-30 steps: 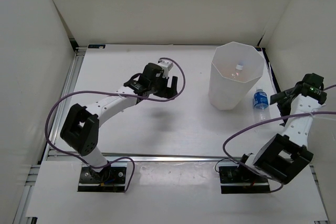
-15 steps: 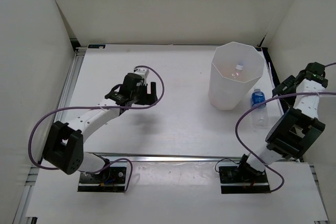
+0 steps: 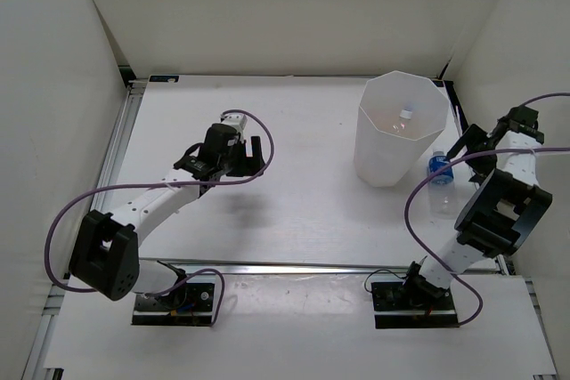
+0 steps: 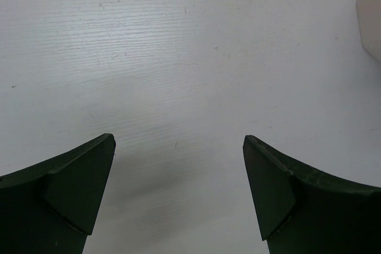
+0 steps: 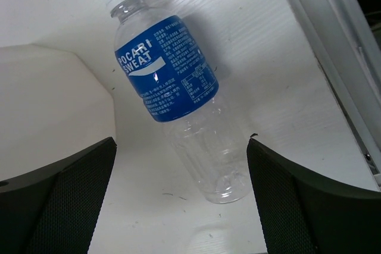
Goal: Put the plastic bottles in the bin
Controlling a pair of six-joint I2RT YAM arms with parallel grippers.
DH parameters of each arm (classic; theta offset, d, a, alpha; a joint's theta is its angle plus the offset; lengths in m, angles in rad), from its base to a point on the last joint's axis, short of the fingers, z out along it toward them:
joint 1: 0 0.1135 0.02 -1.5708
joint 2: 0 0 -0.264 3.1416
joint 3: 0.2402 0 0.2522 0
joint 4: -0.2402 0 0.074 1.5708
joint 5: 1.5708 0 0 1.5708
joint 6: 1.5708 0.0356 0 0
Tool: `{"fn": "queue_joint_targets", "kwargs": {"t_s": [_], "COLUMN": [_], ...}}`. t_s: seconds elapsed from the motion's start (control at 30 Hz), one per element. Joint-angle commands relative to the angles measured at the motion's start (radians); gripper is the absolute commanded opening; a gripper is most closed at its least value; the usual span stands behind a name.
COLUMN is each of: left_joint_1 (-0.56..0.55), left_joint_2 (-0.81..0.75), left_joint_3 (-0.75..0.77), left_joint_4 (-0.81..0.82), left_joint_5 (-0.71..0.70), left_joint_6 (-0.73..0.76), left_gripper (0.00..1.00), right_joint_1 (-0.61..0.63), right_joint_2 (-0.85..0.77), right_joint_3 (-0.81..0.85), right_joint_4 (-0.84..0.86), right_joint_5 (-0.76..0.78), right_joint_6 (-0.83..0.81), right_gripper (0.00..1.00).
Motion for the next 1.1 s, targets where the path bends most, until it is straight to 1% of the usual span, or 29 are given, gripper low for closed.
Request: {"fn": "queue_joint_targets", "kwargs": {"t_s": [0.0,0.07,0.23,0.43,0.6,0.7,0.77,0.9,1.0,1.03,1.07], "left_joint_1": [0.003,0.013,0.013,0.013,0.013,0.013,0.013,0.013,0.013,0.013,0.013], "left_joint_2": [-0.044,-0.044,-0.044,-0.044,-0.034,-0.034,-0.034,-0.025,-0.016,-0.007,-0.007], "left_joint_3": [-0.018,-0.018,-0.018,-0.041,-0.041,-0.041,-0.030,-0.008,0.015,0.028,0.045], "left_joint_4": [0.011,0.011,0.011,0.011,0.011,0.011,0.011,0.002,0.002,0.002,-0.007], "left_joint_5": [0.014,0.032,0.032,0.041,0.051,0.060,0.060,0.080,0.080,0.080,0.089], "left_joint_6": [-0.013,-0.023,-0.033,-0.071,-0.081,-0.081,-0.081,-0.072,-0.061,-0.052,-0.052], "left_gripper": [1.00,1.00,1.00,1.00,1.00,1.00,1.00,1.00,1.00,1.00,1.00], "right_joint_1": [0.000,0.000,0.000,0.029,0.060,0.060,0.060,0.060,0.060,0.060,0.060], "right_joint_2": [0.022,0.031,0.054,0.113,0.177,0.214,0.246,0.246,0.202,0.191,0.176], "right_joint_3": [-0.032,-0.061,-0.071,-0.029,-0.029,-0.029,-0.017,-0.026,-0.046,-0.057,-0.057], "right_joint_4": [0.031,0.040,0.049,0.049,0.058,0.040,0.018,0.018,0.018,0.018,0.008], "right_joint_5": [-0.074,-0.074,-0.074,-0.063,-0.045,-0.031,-0.031,-0.031,-0.005,-0.005,0.008], "right_joint_6": [-0.049,-0.060,-0.060,-0.060,-0.040,0.015,0.041,0.072,0.095,0.115,0.129], "right_gripper": [0.93,0.94,0.96,0.96,0.96,0.92,0.84,0.72,0.58,0.51,0.50]}}
